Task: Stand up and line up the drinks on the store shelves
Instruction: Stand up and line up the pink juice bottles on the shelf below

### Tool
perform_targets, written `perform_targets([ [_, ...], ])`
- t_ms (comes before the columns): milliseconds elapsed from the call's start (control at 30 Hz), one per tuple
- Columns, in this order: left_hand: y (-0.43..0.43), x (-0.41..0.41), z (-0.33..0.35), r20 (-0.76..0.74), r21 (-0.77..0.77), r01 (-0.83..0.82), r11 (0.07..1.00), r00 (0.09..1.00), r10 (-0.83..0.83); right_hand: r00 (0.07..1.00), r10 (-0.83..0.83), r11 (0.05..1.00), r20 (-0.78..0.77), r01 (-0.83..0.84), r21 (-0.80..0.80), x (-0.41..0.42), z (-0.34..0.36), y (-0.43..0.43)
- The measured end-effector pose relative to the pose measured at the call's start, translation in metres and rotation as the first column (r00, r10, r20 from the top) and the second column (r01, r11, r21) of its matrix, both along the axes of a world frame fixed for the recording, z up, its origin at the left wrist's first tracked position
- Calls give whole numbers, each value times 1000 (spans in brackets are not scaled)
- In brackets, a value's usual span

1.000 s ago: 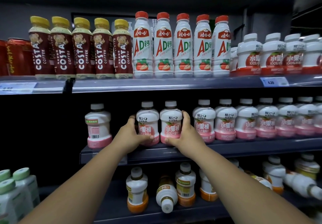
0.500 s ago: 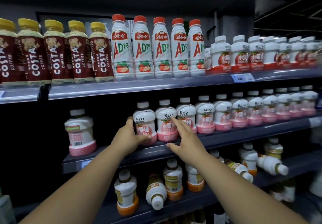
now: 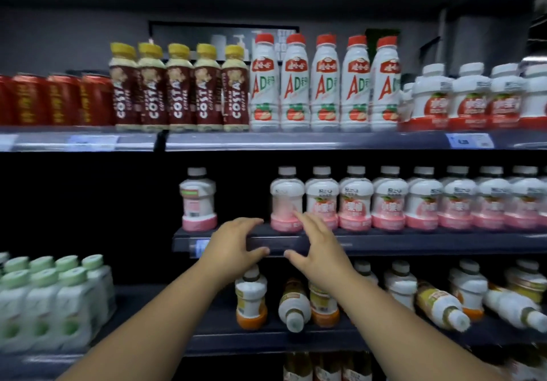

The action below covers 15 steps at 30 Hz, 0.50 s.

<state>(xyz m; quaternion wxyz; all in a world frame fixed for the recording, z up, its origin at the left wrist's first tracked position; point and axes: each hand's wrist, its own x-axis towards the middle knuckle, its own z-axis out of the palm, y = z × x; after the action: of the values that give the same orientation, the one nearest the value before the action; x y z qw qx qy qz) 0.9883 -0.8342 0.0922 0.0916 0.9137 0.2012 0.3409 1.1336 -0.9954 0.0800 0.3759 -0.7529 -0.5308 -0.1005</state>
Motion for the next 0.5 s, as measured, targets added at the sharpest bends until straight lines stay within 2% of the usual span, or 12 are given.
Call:
perform_targets([
  [133, 2, -35, -2, 106, -94, -62, 994, 992, 71, 996, 92, 995, -17, -92, 24, -28, -6, 20],
  [333, 38, -67, 2, 182, -190, -78, 979, 977, 113, 992, 118, 993, -44, -117, 24, -55, 3, 60],
  [500, 85, -69, 13, 265, -313, -23, 949, 958, 111, 992, 103, 993, -72, -99, 64, -65, 17, 98],
])
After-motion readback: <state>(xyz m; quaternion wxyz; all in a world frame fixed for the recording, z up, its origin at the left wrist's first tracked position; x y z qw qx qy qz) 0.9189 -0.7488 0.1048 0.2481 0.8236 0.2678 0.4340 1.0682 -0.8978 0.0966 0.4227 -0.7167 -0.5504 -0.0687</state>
